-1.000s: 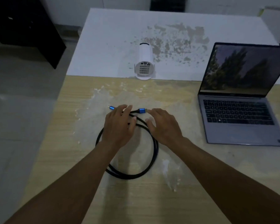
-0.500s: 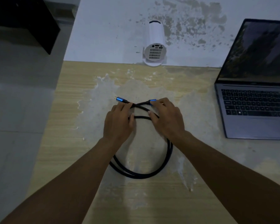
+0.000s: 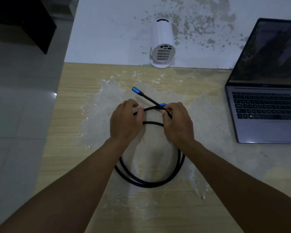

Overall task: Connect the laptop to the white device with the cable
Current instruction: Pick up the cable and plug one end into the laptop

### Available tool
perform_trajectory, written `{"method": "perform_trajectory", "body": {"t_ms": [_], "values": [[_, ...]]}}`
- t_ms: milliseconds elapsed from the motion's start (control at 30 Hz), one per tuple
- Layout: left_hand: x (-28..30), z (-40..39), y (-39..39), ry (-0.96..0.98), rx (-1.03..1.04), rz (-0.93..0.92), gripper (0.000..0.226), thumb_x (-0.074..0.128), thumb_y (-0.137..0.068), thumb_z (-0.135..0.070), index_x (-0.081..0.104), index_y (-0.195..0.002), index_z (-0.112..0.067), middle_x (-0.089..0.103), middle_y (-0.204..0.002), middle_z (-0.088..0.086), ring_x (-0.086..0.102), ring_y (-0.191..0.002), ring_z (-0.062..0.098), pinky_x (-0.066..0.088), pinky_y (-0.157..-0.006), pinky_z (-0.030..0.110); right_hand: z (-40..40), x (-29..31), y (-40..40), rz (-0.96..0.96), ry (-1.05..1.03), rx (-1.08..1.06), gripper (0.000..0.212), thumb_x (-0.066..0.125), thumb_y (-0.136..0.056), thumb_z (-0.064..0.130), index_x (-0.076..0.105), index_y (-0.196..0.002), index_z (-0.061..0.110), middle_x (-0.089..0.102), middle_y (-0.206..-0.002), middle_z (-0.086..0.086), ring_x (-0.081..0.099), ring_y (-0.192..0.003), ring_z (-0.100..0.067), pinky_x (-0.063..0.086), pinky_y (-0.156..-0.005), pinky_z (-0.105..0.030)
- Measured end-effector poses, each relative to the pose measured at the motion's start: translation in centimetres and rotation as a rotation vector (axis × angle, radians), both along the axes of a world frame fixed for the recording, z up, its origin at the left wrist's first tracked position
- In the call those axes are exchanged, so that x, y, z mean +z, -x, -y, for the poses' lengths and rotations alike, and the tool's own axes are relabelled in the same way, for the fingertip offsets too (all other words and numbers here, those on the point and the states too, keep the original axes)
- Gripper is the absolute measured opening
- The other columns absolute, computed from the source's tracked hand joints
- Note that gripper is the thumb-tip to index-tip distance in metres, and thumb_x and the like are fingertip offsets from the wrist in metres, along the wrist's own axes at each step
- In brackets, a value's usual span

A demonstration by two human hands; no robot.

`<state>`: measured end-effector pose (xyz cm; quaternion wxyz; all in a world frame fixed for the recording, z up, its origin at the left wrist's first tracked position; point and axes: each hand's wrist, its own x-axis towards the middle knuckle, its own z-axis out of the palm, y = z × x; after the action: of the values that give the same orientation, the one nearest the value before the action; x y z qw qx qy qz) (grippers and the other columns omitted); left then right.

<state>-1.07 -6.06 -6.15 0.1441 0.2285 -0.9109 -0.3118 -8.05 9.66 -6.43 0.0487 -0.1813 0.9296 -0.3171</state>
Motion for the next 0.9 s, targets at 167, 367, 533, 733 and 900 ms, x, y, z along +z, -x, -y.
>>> {"method": "perform_trajectory", "body": {"t_ms": [167, 367, 533, 733, 900], "values": [[2.0, -0.9, 2.2, -0.191, 0.008, -0.052, 0.031, 0.052, -0.094, -0.048, 0.062, -0.104, -0.021, 0.07, -0.102, -0.004, 0.063, -0.097, 0.012, 0.053, -0.077, 0.032, -1.3, 1.6, -0.6, -0.075, 0.133, -0.157, 0.009, 0.057, -0.098, 0.023, 0.057, -0.106, 0.019, 0.056, -0.104, 0.002, 0.056, -0.09, -0.014, 0.055, -0.076, -0.037], [5.2, -5.1, 5.9, -0.602, 0.011, -0.051, 0.029, 0.058, -0.091, -0.046, 0.067, -0.105, -0.022, 0.072, -0.095, -0.004, 0.066, -0.089, 0.009, 0.058, -0.086, 0.038, -3.8, 3.3, -1.3, -0.131, 0.159, -0.283, 0.01, 0.059, -0.097, 0.019, 0.058, -0.106, 0.015, 0.057, -0.105, -0.002, 0.057, -0.087, -0.014, 0.056, -0.073, -0.037], [6.9, -8.1, 8.3, -0.974, 0.084, -0.049, 0.021, 0.06, -0.094, -0.034, 0.07, -0.099, -0.016, 0.075, -0.091, 0.001, 0.073, -0.088, 0.014, 0.061, -0.085, 0.041, -5.7, 3.8, -1.1, -0.153, 0.158, -0.309, 0.011, 0.061, -0.096, 0.018, 0.06, -0.106, 0.013, 0.06, -0.103, -0.002, 0.06, -0.086, -0.014, 0.056, -0.071, -0.036], [7.8, -11.9, 11.0, -1.269, 0.153, -0.033, 0.016, 0.052, -0.1, -0.021, 0.065, -0.1, -0.012, 0.073, -0.092, 0.004, 0.074, -0.084, 0.016, 0.061, -0.076, 0.03, -8.8, 3.8, -0.2, -0.179, 0.172, -0.264, 0.011, 0.063, -0.094, 0.02, 0.061, -0.103, 0.014, 0.062, -0.098, -0.001, 0.057, -0.078, -0.008, 0.055, -0.066, -0.032], [7.4, -15.3, 13.6, -1.286, 0.127, 0.047, 0.023, 0.045, -0.102, -0.019, 0.064, -0.111, -0.01, 0.06, -0.075, 0.002, 0.056, -0.06, 0.012, 0.053, -0.057, 0.024, -13.4, 4.2, 2.2, -0.276, 0.144, -0.135, 0.018, 0.058, -0.095, 0.032, 0.063, -0.1, 0.016, 0.064, -0.085, 0.001, 0.056, -0.071, -0.009, 0.05, -0.057, -0.029]]}}
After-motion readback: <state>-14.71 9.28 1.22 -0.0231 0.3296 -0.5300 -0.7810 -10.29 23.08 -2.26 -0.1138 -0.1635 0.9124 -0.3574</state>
